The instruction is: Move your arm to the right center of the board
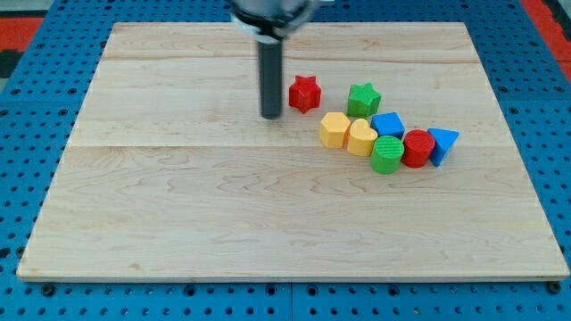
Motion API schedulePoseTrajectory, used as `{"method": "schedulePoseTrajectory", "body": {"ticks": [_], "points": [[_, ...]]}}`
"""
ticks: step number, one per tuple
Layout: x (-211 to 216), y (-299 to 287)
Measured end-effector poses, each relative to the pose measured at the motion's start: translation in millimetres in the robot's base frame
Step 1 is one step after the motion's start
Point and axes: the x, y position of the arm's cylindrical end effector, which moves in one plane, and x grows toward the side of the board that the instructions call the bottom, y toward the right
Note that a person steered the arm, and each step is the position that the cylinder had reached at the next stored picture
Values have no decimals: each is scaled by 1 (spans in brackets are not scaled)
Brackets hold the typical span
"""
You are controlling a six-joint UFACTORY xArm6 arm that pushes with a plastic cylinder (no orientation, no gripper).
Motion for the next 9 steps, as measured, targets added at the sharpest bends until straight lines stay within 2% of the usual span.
{"method": "schedulePoseTrajectory", "body": {"ticks": [1,2,3,4,5,6,7,8,9], "points": [[-49,-9],[-80,47],[-57,91],[-25,101],[-47,87],[-48,47],[-20,90],[-8,125],[-47,141]]}}
